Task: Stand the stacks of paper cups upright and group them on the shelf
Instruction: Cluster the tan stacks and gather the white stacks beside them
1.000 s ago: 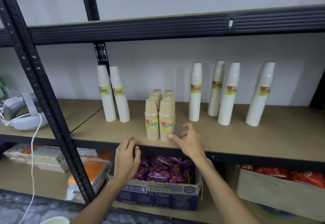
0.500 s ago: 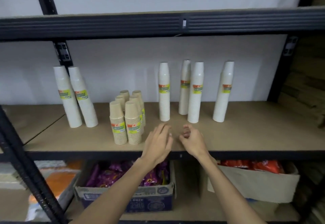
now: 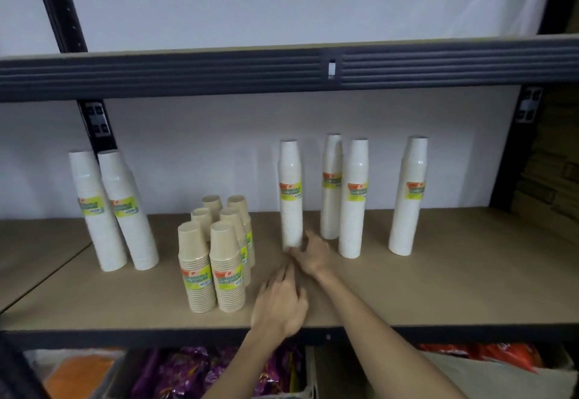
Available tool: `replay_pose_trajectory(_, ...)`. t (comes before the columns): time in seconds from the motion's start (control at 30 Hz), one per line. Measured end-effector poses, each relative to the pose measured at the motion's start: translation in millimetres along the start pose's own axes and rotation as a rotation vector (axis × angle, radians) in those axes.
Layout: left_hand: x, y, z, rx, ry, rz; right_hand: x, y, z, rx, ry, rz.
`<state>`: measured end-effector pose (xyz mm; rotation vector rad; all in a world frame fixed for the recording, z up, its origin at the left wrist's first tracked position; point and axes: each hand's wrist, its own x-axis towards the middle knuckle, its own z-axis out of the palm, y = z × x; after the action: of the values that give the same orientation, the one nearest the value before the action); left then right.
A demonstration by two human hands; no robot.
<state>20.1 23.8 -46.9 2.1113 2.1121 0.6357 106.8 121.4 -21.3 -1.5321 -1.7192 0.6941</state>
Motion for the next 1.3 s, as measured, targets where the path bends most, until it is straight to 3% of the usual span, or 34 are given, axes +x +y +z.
replay_pose_trajectory(0.5,18,-7,6,0.030,-0.117,0.039,-16,20,-10,0.032,0.060,-0.012)
replay_pose_trajectory(0.7,18,-5,7,-0.007,-0.082,0.033,-27,58,-59,0.143,0.462,0.181)
replay_pose_trajectory(0.9,17,-4,5,-0.009,-0.079,0.040,-4,59,-72,0.106,0.231,0.156)
replay_pose_trajectory(1.3,15,-6,7,0.017,-0.082,0.034,-9,59,-46,0.099,0.172,0.043)
